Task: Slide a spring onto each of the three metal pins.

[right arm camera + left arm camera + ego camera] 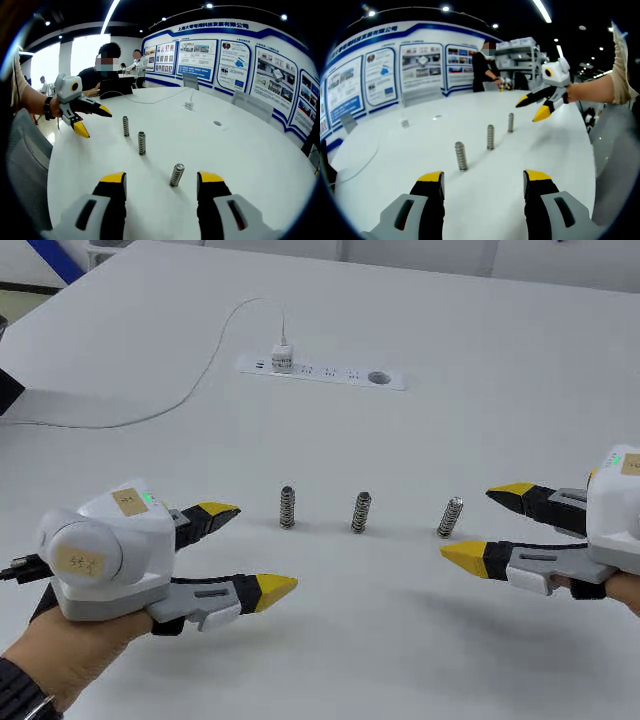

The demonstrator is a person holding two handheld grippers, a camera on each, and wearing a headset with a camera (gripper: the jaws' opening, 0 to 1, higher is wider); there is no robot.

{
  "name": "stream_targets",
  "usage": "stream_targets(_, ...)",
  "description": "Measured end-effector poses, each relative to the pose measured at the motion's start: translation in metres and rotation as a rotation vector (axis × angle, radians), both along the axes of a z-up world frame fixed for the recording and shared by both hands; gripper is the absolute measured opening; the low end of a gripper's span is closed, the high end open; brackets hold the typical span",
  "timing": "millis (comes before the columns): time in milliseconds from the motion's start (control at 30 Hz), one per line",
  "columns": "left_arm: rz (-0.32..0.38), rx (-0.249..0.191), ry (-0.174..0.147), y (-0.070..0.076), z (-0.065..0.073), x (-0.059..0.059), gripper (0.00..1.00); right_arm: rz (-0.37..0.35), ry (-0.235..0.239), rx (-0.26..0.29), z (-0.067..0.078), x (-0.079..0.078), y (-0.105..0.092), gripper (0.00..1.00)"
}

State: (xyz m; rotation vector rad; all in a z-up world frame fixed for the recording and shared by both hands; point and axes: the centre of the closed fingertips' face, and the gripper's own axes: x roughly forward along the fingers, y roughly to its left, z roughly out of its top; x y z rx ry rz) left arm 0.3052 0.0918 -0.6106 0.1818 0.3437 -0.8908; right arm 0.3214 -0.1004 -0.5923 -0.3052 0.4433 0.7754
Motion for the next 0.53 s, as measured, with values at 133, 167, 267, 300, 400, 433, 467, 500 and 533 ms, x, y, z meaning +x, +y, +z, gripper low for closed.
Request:
stream_targets(133,0.0,-0.002,0.002,-0.0006,0.0002,-0.0005,0.65,-0.005,0.003,0.006,-0.0024,-0.0037,0.0002,0.59)
stream_targets(167,0.0,-0.001,0.001,-0.0007,0.0002,-0.0005,0.65,-0.007,0.003,0.01,-0.0026,-0.0043,0.0005,0.59)
stream_targets(267,0.001,-0.004,0.002,-0.0008,0.0003,-0.0004,0.65,-0.009,0.005,0.012,-0.0047,-0.0065,0.0007,0.6)
stream_targets(300,0.002,-0.004,0.002,-0.0008,0.0002,-0.0004,0.66,-0.01,0.006,0.01,-0.0054,-0.0072,0.0004,0.6)
stream_targets(400,0.002,-0.005,0.003,-0.0011,0.0,-0.0011,0.66,-0.015,0.005,0.016,-0.0058,-0.0061,-0.0008,0.6)
stream_targets(433,0.001,-0.005,0.003,-0.0011,-0.0001,-0.0013,0.66,-0.017,0.005,0.016,-0.006,-0.0059,-0.0013,0.6)
stream_targets(467,0.0,-0.004,0.005,-0.001,-0.0004,-0.0016,0.66,-0.02,0.003,0.019,-0.0055,-0.0057,-0.0014,0.61)
stream_targets(500,0.001,-0.004,0.005,-0.0007,-0.0006,-0.0016,0.66,-0.021,0.003,0.023,-0.0052,-0.0058,-0.0012,0.61)
stream_targets(533,0.001,-0.005,0.005,-0.0005,-0.0007,-0.0016,0.66,-0.022,0.003,0.024,-0.0052,-0.0059,-0.0013,0.61)
